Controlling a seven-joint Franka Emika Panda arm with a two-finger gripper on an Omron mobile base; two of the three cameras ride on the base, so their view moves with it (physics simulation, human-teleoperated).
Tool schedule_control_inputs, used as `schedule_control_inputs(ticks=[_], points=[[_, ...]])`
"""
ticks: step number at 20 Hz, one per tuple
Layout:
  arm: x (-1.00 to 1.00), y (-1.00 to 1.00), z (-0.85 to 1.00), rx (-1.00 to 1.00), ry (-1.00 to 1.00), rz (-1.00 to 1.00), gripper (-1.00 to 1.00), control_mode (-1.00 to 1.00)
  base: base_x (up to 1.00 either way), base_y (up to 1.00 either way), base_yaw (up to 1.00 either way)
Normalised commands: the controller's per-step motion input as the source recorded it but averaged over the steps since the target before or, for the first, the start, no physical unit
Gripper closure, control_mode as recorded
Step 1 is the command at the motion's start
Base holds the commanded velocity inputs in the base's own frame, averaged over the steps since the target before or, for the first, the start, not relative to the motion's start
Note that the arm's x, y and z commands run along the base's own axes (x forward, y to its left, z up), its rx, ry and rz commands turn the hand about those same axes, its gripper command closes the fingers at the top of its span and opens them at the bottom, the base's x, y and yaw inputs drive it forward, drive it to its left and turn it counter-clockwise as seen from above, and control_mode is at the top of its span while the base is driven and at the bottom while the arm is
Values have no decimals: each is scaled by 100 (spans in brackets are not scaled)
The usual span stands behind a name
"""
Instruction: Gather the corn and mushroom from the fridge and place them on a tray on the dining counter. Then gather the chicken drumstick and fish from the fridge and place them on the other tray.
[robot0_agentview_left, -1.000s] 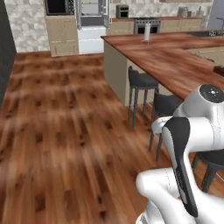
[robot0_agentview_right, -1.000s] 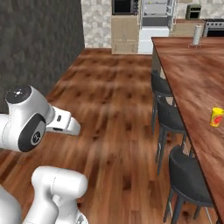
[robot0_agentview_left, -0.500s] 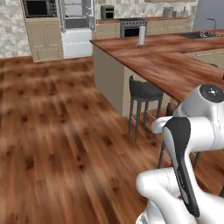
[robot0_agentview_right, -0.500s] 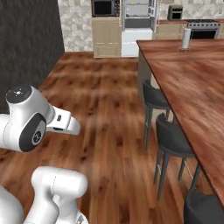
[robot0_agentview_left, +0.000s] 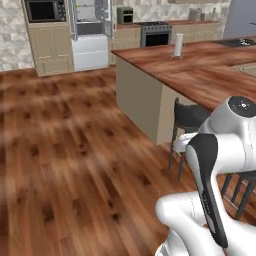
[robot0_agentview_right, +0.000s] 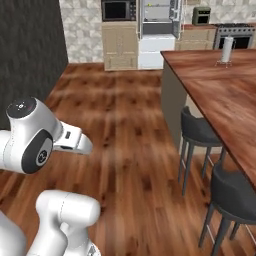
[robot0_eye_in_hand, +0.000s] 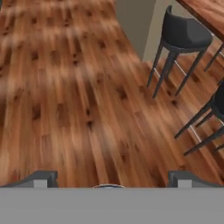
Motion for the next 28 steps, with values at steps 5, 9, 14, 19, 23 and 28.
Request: schedule_control_inputs(ticks=[5,9,14,19,23,28], points=[[0,0,0,0,0,0,-100,100,100,37,0],[0,0,0,0,0,0,-100,100,100,36,0],[0,0,0,0,0,0,-100,100,100,33,0],[0,0,0,0,0,0,-100,100,100,23,0],[0,0,0,0,0,0,-100,100,100,36,-1],[0,0,0,0,0,0,-100,100,100,43,-6]])
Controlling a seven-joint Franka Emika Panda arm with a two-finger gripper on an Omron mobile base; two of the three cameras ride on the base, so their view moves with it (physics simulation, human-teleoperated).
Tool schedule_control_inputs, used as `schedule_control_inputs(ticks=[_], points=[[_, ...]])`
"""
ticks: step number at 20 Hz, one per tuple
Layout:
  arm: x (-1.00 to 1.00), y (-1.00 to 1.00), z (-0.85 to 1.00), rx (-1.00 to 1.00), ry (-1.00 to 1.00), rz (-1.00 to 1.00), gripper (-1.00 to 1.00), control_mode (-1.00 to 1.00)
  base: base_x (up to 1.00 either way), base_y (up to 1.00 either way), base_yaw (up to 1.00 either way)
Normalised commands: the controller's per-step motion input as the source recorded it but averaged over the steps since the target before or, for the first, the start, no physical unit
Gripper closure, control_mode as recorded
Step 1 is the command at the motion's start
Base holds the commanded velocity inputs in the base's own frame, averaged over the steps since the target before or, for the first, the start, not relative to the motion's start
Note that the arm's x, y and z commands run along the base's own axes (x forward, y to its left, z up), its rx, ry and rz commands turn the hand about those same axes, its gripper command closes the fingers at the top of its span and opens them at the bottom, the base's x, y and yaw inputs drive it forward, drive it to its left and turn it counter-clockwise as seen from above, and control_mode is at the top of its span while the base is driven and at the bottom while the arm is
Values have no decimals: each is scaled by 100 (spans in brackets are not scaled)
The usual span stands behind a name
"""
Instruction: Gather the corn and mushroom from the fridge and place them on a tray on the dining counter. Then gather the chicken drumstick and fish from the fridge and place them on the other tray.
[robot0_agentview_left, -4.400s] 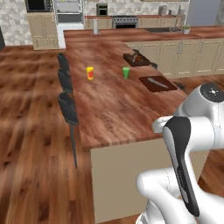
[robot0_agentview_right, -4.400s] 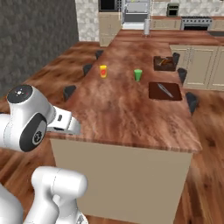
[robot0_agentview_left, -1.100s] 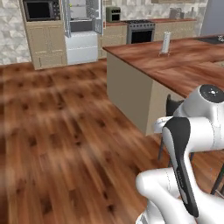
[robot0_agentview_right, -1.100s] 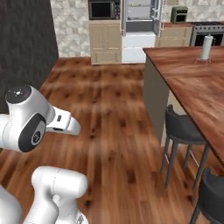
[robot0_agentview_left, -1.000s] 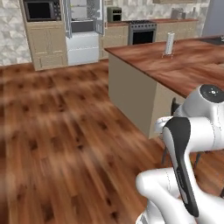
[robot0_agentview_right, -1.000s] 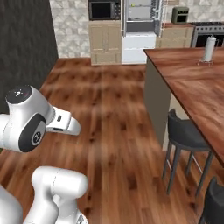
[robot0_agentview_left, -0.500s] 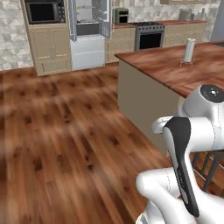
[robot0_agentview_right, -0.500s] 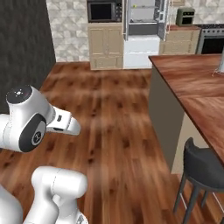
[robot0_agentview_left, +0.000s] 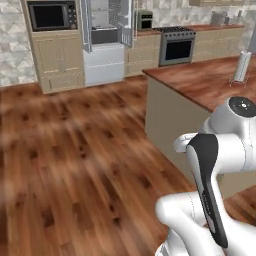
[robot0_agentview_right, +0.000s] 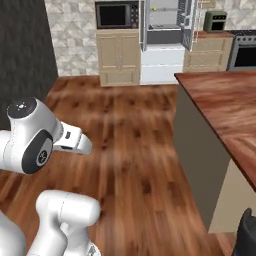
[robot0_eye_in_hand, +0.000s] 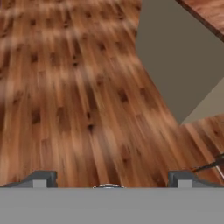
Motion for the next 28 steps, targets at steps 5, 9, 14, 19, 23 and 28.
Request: schedule_control_inputs(ticks=[5,9,14,19,23,28], points=[[0,0,0,0,0,0,-100,100,100,48,-14],[0,0,0,0,0,0,-100,100,100,55,-10],[0,0,0,0,0,0,-100,100,100,59,-7],[0,0,0,0,0,0,-100,100,100,44,-5],[0,0,0,0,0,0,-100,100,100,14,-7],[0,0,0,0,0,0,-100,100,100,6,-6]])
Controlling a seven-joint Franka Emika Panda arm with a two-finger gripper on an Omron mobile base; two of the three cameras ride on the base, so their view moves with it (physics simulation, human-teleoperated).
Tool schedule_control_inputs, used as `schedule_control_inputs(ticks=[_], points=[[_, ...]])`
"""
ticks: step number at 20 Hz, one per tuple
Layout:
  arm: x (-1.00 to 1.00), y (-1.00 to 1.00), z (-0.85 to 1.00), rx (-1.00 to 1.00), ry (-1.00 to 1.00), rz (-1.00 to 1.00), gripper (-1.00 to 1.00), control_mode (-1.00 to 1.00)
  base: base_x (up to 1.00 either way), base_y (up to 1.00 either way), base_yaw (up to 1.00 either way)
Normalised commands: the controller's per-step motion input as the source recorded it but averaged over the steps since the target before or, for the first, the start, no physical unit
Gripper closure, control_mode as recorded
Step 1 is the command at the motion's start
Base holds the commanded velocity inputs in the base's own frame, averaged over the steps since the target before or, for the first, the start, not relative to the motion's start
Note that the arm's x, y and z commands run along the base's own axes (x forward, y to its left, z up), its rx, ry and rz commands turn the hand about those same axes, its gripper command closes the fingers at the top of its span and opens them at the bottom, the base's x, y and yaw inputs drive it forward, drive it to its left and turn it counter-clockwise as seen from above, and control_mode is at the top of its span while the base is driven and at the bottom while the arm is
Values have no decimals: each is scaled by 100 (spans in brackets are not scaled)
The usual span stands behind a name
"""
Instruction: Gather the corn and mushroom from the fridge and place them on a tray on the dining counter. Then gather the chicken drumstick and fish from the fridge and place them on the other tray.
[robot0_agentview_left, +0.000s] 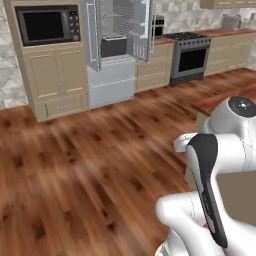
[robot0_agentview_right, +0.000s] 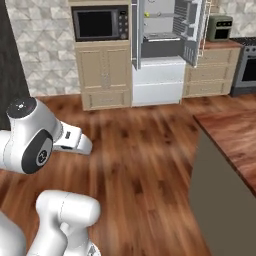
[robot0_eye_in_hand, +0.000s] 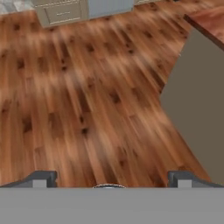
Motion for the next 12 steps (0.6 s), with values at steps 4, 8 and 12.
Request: schedule_control_inputs(ticks=[4,8,12], points=[[0,0,0,0,0,0,-100,100,100,6,-10],[0,0,0,0,0,0,-100,100,100,0,-27],[0,0,0,0,0,0,-100,100,100,0,-42]])
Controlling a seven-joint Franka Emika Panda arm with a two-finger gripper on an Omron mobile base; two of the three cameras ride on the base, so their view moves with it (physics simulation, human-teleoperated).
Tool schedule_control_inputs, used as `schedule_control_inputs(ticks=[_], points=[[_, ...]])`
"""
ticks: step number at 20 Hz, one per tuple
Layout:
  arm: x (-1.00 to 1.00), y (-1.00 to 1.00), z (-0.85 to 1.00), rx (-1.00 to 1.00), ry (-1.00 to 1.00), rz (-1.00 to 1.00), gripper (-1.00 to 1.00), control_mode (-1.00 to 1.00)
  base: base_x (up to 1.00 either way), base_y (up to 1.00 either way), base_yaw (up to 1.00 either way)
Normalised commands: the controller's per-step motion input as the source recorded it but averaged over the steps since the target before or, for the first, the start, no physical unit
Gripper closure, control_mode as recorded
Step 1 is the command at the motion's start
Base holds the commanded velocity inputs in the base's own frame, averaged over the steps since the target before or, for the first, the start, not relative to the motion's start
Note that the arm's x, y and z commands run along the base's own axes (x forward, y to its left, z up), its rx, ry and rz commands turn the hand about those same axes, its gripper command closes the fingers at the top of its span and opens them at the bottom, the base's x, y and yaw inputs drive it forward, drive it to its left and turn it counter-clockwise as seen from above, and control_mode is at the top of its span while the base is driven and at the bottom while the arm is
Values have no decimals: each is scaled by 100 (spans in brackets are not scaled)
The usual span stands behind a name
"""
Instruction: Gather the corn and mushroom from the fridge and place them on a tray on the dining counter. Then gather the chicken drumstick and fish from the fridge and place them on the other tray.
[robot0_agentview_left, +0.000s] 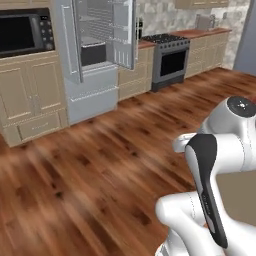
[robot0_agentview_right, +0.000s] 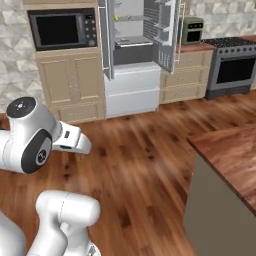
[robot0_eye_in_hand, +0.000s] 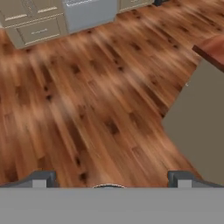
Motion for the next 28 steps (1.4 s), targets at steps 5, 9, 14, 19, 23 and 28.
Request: schedule_control_inputs(ticks=[5,9,14,19,23,28], points=[[0,0,0,0,0,0,-100,100,100,0,-43],[0,0,0,0,0,0,-100,100,100,14,-30],[0,0,0,0,0,0,-100,100,100,35,-22],[0,0,0,0,0,0,-100,100,100,49,-17],[0,0,0,0,0,0,-100,100,100,32,-15],[0,0,0,0,0,0,-100,100,100,-5,-3]])
